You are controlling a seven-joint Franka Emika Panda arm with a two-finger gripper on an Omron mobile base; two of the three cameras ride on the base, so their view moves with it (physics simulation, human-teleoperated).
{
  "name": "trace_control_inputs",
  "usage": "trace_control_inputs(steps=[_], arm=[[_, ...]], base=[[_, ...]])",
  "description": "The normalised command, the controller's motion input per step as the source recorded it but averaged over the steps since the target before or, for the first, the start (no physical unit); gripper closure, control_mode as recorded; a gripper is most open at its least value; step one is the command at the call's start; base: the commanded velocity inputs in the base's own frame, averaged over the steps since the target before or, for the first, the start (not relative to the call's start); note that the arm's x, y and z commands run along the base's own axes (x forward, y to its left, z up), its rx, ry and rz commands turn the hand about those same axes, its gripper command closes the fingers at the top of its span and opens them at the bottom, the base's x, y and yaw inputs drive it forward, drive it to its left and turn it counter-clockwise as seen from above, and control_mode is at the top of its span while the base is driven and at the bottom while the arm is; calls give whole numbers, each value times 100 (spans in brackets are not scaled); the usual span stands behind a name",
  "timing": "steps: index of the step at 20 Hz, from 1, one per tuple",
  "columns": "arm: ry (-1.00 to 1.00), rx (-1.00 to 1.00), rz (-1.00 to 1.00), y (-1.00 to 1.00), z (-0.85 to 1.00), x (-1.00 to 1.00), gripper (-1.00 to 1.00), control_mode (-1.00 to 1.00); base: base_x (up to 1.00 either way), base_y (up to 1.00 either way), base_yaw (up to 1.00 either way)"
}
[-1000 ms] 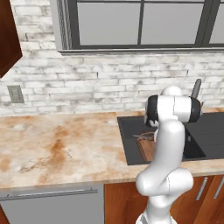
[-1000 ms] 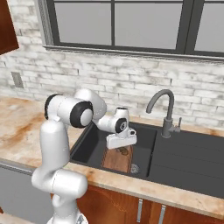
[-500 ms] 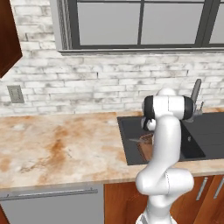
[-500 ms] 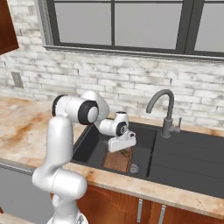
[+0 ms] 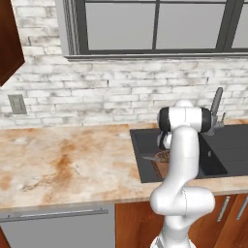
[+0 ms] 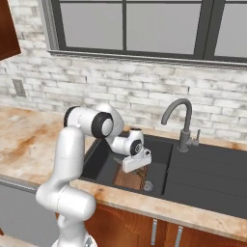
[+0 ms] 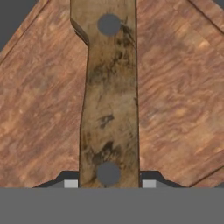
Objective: Move the cutting board and knife to the sink. Then move spray from the cabinet to the counter.
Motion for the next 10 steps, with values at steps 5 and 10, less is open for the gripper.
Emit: trace_control_inputs(steps=[5, 10], arm=[[0, 3, 1, -10, -19, 0, 100, -100], [0, 4, 0, -6, -15, 0, 100, -100]], base=[[0, 0, 0], [0, 0, 0]])
